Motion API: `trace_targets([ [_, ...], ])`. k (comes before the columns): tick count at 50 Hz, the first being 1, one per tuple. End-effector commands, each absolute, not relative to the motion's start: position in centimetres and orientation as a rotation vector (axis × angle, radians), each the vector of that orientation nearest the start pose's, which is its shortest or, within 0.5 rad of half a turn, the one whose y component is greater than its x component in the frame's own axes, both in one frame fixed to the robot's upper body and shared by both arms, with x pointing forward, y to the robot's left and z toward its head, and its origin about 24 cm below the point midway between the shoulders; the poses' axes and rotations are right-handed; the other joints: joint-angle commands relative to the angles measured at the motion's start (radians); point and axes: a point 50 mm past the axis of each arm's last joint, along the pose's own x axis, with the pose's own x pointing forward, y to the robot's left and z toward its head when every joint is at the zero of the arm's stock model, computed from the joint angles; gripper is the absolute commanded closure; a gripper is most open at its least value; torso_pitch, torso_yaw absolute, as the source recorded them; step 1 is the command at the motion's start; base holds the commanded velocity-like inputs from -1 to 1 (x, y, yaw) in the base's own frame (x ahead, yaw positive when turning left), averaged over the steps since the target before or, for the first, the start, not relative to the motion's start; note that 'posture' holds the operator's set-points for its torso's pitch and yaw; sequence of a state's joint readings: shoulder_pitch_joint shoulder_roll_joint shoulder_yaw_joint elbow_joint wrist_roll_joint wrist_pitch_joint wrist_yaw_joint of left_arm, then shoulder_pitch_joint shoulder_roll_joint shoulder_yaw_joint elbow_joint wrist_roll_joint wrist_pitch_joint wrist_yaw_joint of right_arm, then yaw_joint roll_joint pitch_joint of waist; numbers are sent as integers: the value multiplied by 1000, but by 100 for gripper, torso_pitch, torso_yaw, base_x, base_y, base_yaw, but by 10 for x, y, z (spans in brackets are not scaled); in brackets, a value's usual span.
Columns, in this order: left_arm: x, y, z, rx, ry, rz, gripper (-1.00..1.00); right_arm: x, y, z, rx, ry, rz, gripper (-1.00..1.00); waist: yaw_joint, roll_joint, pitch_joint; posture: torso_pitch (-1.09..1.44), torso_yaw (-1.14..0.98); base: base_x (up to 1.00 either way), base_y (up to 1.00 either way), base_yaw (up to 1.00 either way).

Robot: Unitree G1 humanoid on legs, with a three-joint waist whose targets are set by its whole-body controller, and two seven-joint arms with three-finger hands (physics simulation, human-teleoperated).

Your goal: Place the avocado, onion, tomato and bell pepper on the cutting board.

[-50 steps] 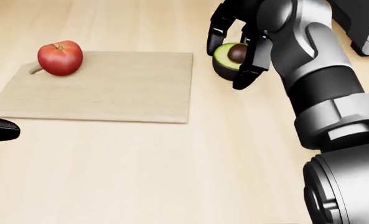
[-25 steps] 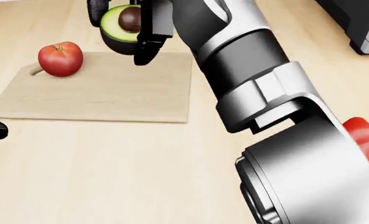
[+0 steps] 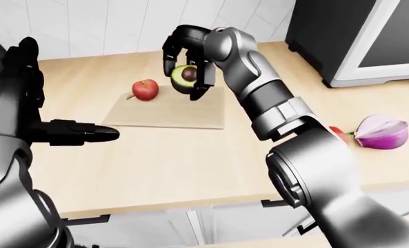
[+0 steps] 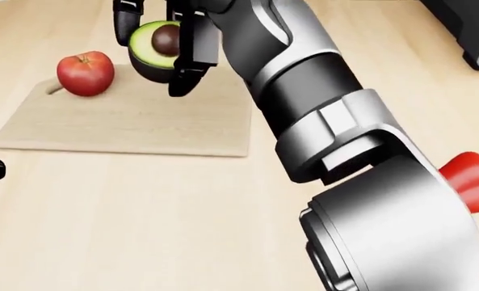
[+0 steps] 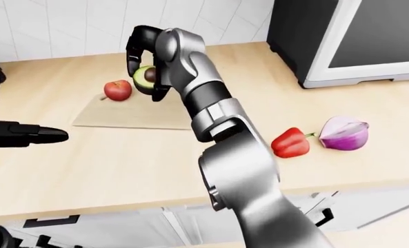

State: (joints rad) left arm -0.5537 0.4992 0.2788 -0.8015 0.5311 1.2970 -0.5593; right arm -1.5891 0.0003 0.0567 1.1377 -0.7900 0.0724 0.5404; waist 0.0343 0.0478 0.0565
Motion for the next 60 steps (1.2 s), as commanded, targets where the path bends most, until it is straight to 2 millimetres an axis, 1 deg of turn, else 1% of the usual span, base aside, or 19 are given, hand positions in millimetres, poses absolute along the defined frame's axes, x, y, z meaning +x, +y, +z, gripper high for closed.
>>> trace_targets([
  [1,223,245,279,484,-132,332,-100,393,13,325,-1152,-337,566,84,4,8,-28,0,13,0,0,0],
  [5,222,246,278,479,-130,336,-100,393,15,322,-1153,-367,557,83,18,8,-31,0,15,0,0,0],
  [10,222,247,277,473,-126,343,-100,394,14,321,-1174,-407,547,83,41,5,-32,0,17,0,0,0],
  [14,223,246,276,476,-121,343,-100,397,10,314,-1177,-404,533,81,63,1,-33,0,19,0,0,0],
  [20,223,246,276,469,-119,343,-100,396,13,314,-1167,-414,537,81,97,-4,-38,0,22,0,0,0],
  [25,224,245,276,477,-115,343,-100,394,17,313,-1162,-441,553,81,129,-4,-40,0,24,0,0,0],
  [28,224,245,277,481,-115,342,-100,391,20,317,-1164,-465,564,81,151,-4,-42,0,26,0,0,0],
  [33,226,244,279,486,-117,341,-100,388,24,319,-1214,-516,588,82,193,-1,-44,0,28,0,0,0],
  [35,225,244,280,490,-120,340,-100,386,25,318,-1239,-544,624,82,209,2,-46,0,29,0,0,0],
  [38,224,244,279,490,-119,340,-100,388,20,320,-1256,-562,635,83,233,5,-48,0,31,0,0,0],
  [44,221,246,278,494,-117,343,-100,391,11,310,-1329,-594,665,85,281,10,-54,0,34,0,0,0],
  [46,220,247,277,496,-116,345,-100,390,12,310,-1326,-604,673,85,295,11,-56,0,35,0,0,0],
  [53,220,245,277,496,-119,341,-100,392,9,299,-1396,-637,668,84,341,15,-60,0,38,0,0,0],
  [60,222,245,279,507,-123,338,-100,392,9,299,-1403,-638,669,84,385,15,-65,0,42,0,0,0],
])
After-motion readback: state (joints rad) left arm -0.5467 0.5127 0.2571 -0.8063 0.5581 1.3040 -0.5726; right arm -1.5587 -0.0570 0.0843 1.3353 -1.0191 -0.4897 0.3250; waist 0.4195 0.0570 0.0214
